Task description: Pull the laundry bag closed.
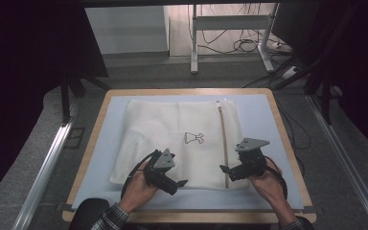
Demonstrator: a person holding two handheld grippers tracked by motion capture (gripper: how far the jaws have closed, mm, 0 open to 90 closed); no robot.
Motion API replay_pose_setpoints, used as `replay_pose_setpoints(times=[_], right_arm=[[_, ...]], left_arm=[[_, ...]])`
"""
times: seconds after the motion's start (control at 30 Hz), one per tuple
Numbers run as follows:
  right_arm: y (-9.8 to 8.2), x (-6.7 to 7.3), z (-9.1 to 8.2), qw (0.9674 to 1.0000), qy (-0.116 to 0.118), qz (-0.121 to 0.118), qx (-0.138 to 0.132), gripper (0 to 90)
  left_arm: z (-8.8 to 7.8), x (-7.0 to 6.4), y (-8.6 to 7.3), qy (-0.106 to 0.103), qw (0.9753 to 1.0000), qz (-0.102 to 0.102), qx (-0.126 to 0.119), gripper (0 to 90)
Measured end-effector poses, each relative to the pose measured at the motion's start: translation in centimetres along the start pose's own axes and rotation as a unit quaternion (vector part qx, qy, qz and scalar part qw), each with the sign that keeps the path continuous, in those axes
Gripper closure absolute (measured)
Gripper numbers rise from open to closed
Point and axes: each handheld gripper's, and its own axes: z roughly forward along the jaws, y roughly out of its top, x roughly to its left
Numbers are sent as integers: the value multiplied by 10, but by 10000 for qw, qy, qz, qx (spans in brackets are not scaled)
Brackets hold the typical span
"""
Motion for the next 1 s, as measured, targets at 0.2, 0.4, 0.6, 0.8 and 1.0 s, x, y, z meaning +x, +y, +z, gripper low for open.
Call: replay_pose_setpoints(times=[0.2, 0.4, 0.6, 0.8, 1.0], right_arm=[[-8, 3, -10, 10000, -35, 34, -36, 0], [-15, 6, -20, 9999, -73, 66, -79, 0], [-23, 8, -29, 9998, -120, 123, -82, 0], [-32, 10, -39, 9997, -164, 162, -95, 0], [-43, 11, -48, 9995, -226, 216, -67, 0]], left_arm=[[-6, 1, -3, 57, 10000, -51, -64, 17], [-10, 1, -7, 114, 9999, -44, -35, 17], [-15, -1, -10, 182, 9998, -34, -44, 16], [-20, -4, -15, 211, 9998, -28, -48, 16], [-26, -6, -19, 265, 9996, -10, -22, 16]])
